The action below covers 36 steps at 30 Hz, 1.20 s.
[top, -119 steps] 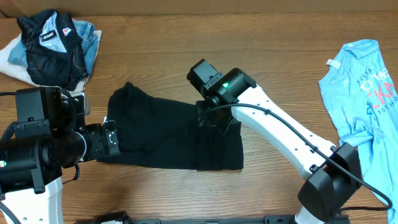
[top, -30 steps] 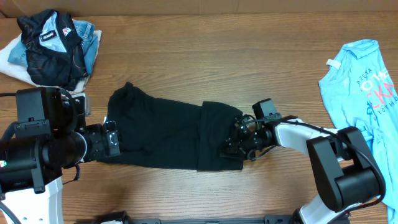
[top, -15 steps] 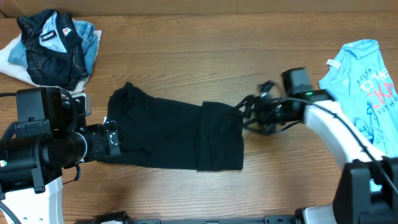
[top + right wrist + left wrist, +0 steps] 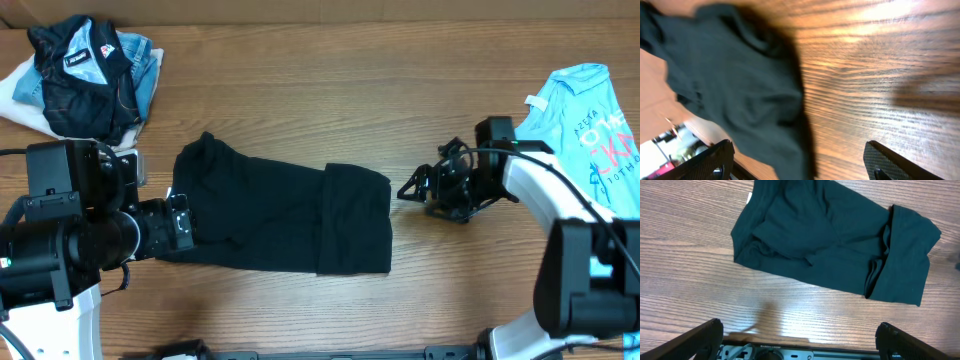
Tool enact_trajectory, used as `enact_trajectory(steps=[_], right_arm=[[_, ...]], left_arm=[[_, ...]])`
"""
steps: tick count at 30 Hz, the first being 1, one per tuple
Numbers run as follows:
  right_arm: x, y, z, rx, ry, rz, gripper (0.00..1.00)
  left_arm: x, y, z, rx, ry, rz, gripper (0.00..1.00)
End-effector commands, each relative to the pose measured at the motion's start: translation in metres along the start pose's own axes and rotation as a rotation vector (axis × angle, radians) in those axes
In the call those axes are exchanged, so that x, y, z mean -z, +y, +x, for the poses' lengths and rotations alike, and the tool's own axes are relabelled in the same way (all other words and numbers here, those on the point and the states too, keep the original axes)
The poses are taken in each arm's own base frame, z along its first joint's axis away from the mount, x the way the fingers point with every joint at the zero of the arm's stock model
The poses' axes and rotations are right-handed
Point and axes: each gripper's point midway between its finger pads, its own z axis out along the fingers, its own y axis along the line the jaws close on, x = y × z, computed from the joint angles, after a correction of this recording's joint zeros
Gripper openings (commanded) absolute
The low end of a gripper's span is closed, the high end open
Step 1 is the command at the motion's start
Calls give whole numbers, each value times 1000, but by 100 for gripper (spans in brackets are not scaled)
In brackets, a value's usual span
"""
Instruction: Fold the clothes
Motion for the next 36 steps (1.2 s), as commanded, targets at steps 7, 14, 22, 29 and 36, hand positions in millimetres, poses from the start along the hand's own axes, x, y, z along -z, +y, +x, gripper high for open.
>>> enact_trajectory(steps=[7,14,22,29,36], right_arm=[[-35,0,17,90,123,-9,87],[-47,15,29,149,165,-6,88],[-59,35,31,217,166,-49,89],[-64,46,33,250,171,-82,64],[-70,55,30,256,151,-87,9]], left_arm=[[-3,0,2,-13,12,9,100],[-3,0,2,-13,11,9,100],[-3,-1,0,-14,4,10,100],[-3,-1,-5,-17,-14,11,100],[-3,-1,-4,-16,-10,10,100]])
